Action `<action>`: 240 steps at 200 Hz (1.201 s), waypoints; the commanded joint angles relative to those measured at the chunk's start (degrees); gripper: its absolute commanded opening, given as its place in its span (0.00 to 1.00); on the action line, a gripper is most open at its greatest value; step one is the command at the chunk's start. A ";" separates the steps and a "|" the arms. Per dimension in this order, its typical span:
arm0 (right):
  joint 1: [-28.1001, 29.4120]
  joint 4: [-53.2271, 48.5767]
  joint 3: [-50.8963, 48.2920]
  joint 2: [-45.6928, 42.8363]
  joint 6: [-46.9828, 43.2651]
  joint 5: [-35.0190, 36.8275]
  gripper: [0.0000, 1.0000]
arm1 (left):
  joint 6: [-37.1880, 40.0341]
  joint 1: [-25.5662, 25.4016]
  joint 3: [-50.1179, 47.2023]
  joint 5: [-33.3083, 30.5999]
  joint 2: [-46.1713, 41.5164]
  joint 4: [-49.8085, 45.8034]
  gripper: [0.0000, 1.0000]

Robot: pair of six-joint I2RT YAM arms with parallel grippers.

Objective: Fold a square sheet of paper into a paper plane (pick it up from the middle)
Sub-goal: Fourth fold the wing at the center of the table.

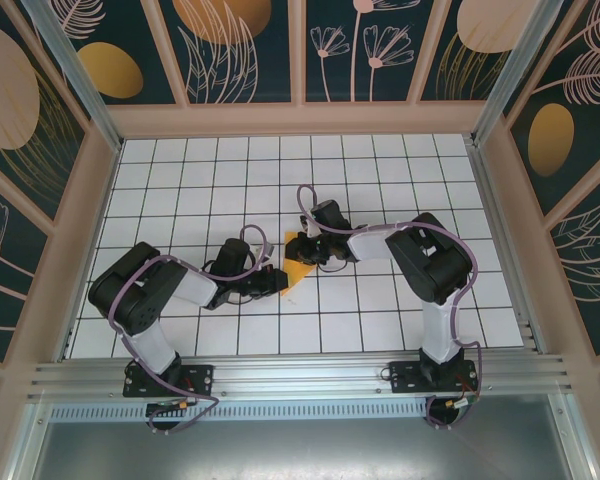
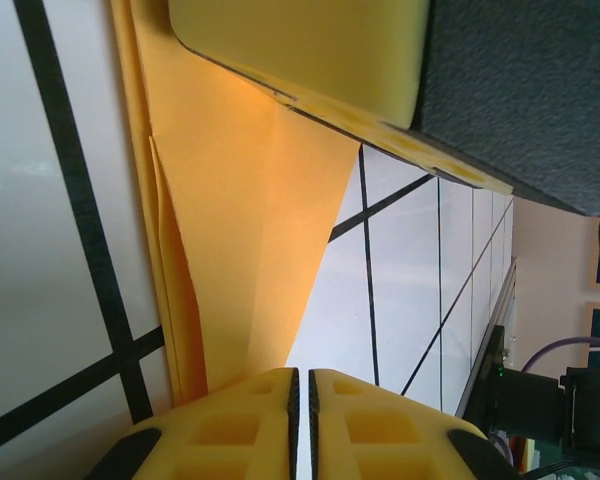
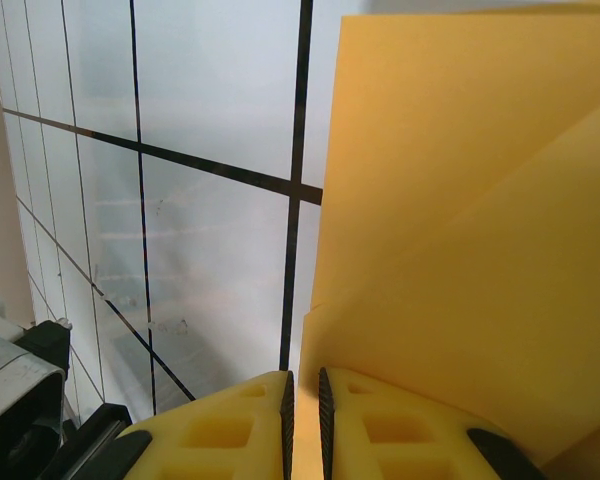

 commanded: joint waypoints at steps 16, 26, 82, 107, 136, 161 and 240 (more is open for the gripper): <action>-0.16 -3.74 -1.50 1.79 -1.12 3.50 0.19 | 5.15 -0.43 -0.62 -1.57 0.88 -12.72 0.13; -0.17 -3.94 -1.38 1.77 -1.14 3.68 0.19 | 7.50 -0.43 0.50 -3.87 -0.03 -18.63 0.13; -0.14 -4.37 -1.11 1.70 -1.28 4.12 0.19 | 12.14 -0.66 4.77 -9.66 -2.32 -32.01 0.11; -0.16 -4.60 -1.16 1.71 -1.41 4.32 0.19 | 13.09 -1.36 5.88 -9.42 -2.16 -34.70 0.11; -0.16 -4.60 -1.16 1.73 -1.41 4.39 0.19 | 14.50 -2.09 7.17 -9.56 -2.49 -38.92 0.11; -0.21 -4.61 -1.11 1.73 -1.33 4.48 0.19 | 15.59 -3.15 7.84 -11.55 -3.24 -43.60 0.11; -0.16 -4.40 -1.29 1.66 -1.23 4.44 0.19 | 14.23 -4.38 5.59 -7.88 -8.16 -43.44 0.13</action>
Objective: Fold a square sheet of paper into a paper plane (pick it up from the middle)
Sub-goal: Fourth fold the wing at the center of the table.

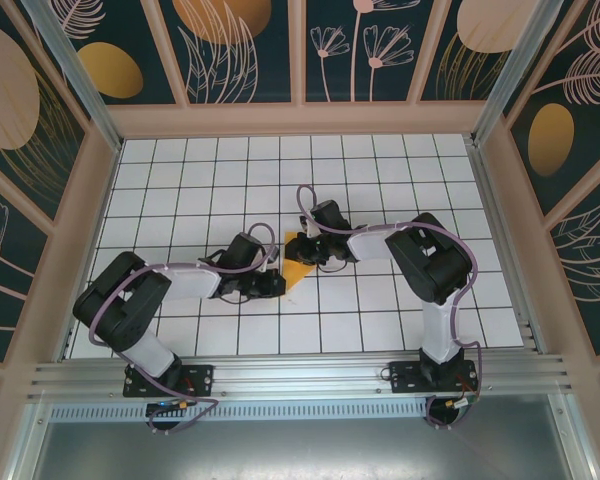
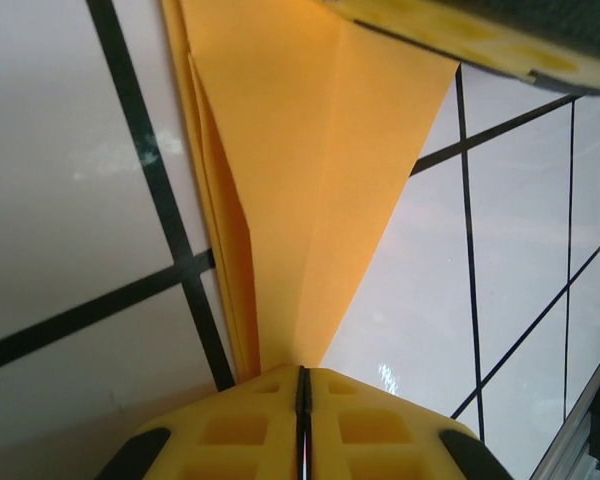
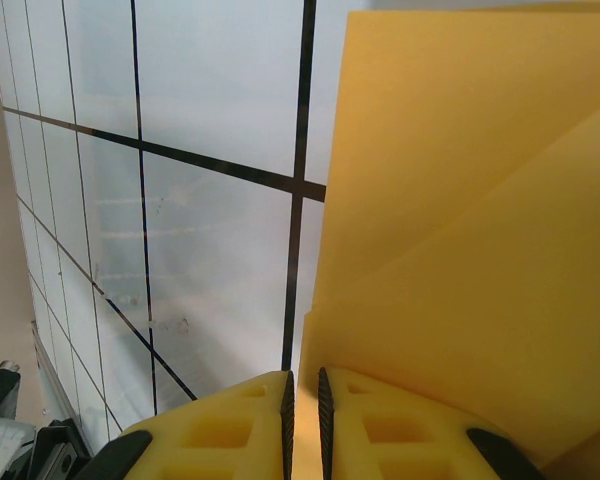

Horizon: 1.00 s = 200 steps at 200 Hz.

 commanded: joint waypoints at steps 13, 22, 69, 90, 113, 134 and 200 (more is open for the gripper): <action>-0.10 -4.19 -1.34 1.60 -1.23 4.30 0.19 | 0.74 -1.07 -2.57 2.79 -1.45 -11.51 0.13; -0.14 -4.17 -1.43 1.58 -1.23 4.30 0.19 | 1.04 -1.04 -2.40 3.20 -1.46 -11.80 0.13; -0.05 -3.92 -1.11 1.56 -0.97 4.15 0.19 | 0.48 -1.06 1.13 -4.30 -8.96 -14.48 0.12; -0.05 -3.74 -1.36 1.62 -0.89 4.17 0.19 | -0.89 -0.64 3.34 -8.92 -12.01 -13.19 0.13; -0.08 -3.41 -1.46 1.90 -0.70 4.09 0.19 | -2.26 -0.01 4.48 -9.22 -11.39 -8.03 0.13; -0.13 -3.10 -1.52 2.00 -0.54 3.87 0.19 | -3.56 -0.01 4.69 -6.17 -8.38 -2.06 0.13; -0.31 -2.16 -1.79 2.07 -0.07 3.20 0.19 | -5.50 0.06 2.58 -3.89 -1.96 8.09 0.13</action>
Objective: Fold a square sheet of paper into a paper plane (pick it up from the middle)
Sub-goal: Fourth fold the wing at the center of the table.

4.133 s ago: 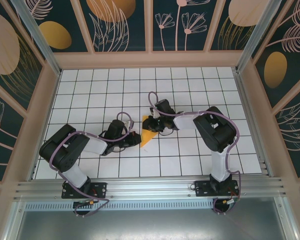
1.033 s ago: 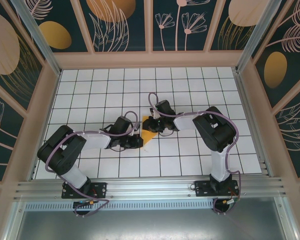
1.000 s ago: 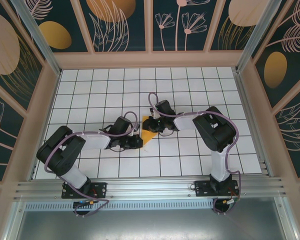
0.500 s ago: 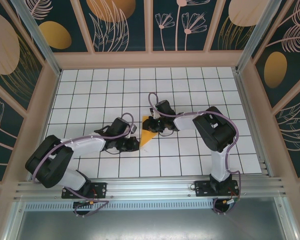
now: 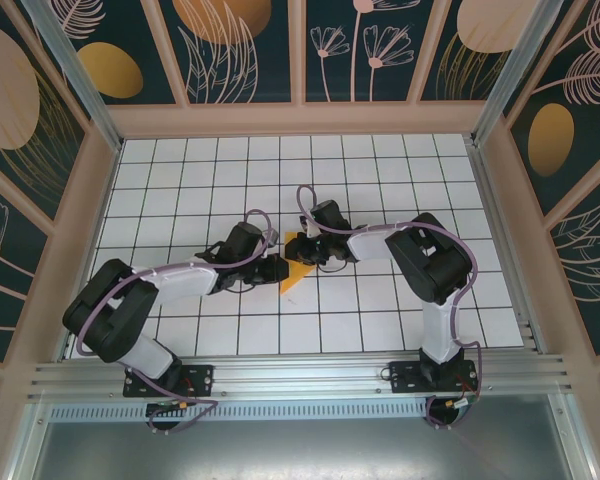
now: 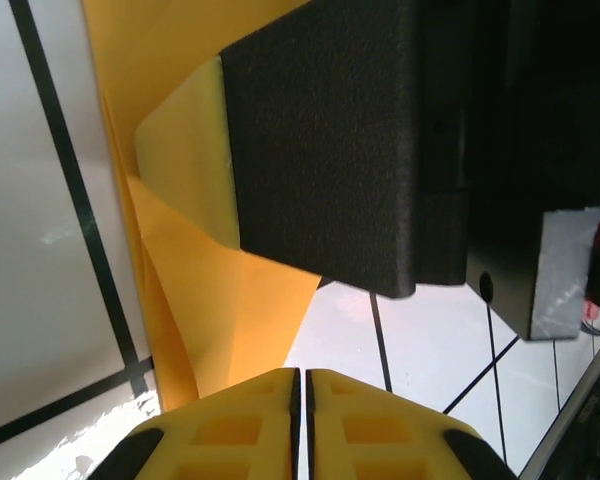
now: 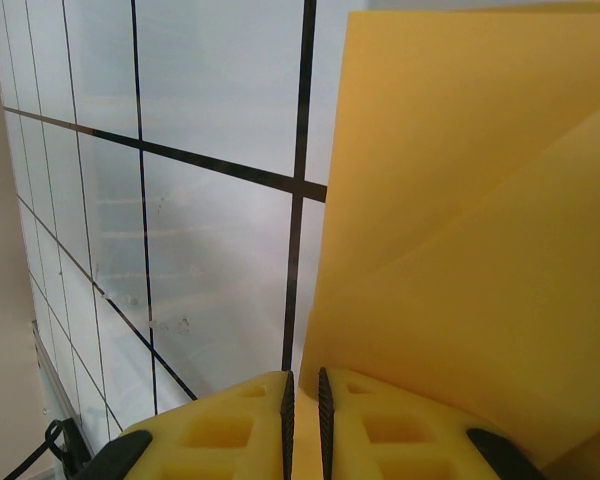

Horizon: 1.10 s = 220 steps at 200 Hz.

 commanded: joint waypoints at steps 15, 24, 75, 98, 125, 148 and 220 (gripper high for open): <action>-0.32 -2.06 -1.98 1.91 -0.05 3.08 0.19 | -1.09 0.28 -1.46 0.97 2.72 6.71 0.14; -0.37 -1.98 -1.98 1.80 -0.04 3.02 0.19 | -0.95 0.28 -1.61 0.79 3.75 6.66 0.13; -0.93 -2.45 -0.36 0.93 -0.24 2.48 0.19 | -0.03 0.28 -4.28 -2.01 7.62 5.93 0.09; -1.44 -3.46 0.62 -0.91 -0.62 2.50 0.20 | 0.49 0.23 -5.32 -3.22 7.66 5.15 0.08; -2.20 -5.52 0.51 -6.38 -1.05 5.18 0.23 | 1.19 0.23 -5.96 -3.92 7.86 4.37 0.07; -2.59 -6.27 -1.01 -10.34 -1.34 5.85 0.24 | 1.17 0.20 -6.13 -3.34 8.19 4.72 0.07; 1.88 -2.88 -4.31 -7.86 0.72 2.17 0.18 | 1.34 0.25 -6.23 -3.23 8.46 4.59 0.06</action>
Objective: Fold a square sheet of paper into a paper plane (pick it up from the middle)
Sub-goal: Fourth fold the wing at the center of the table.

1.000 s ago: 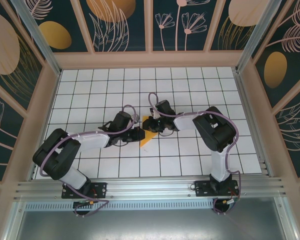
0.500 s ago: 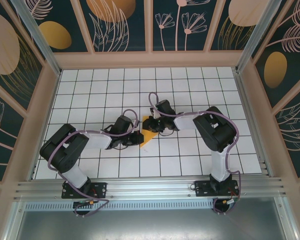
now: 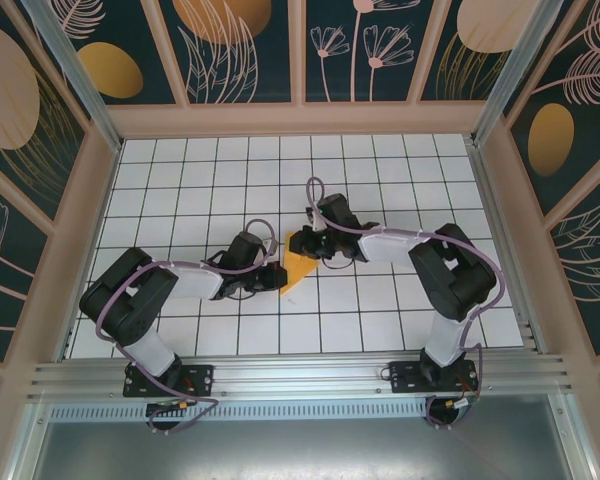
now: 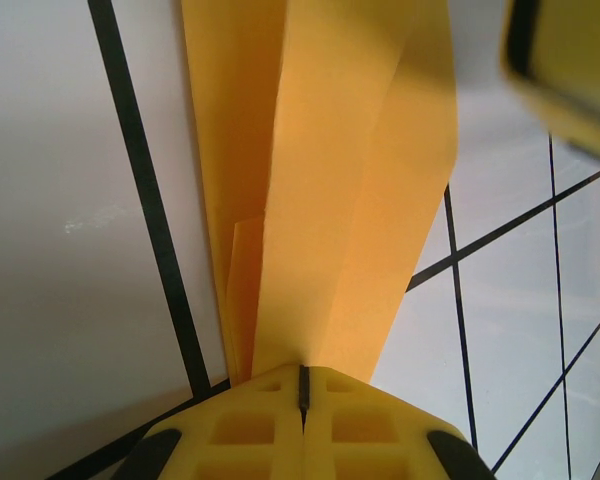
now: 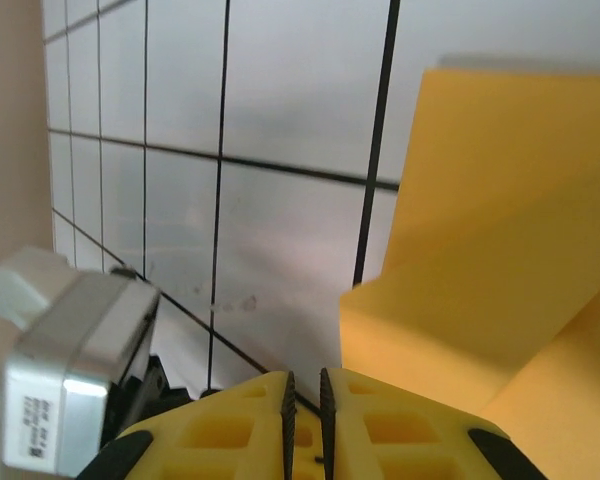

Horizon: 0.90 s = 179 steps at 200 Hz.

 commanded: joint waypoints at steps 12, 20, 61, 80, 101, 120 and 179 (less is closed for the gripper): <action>1.16 3.20 -2.74 2.65 1.49 -1.41 0.18 | 1.50 0.17 -1.83 -2.72 2.27 -4.45 0.06; 1.16 4.03 -2.96 3.29 1.79 -1.85 0.18 | 1.50 0.17 -1.79 -2.74 2.34 -4.53 0.06; 0.33 2.28 -0.89 7.05 1.26 -0.03 0.18 | 1.98 0.19 -1.69 -3.21 2.56 -5.80 0.05; -1.19 -0.27 0.35 7.36 1.10 3.14 0.18 | 2.58 0.18 -2.20 -4.08 2.61 -7.29 0.03; -2.70 -1.81 2.11 7.49 1.05 5.05 0.18 | 3.17 0.19 -3.09 -4.94 2.58 -8.43 0.01; -3.90 -2.63 3.85 8.64 0.87 5.88 0.18 | 3.51 0.18 -3.75 -5.18 2.57 -8.88 0.00; -7.01 -3.27 7.49 12.23 0.01 5.67 0.19 | 4.14 0.19 -4.43 -5.53 4.74 -9.22 0.00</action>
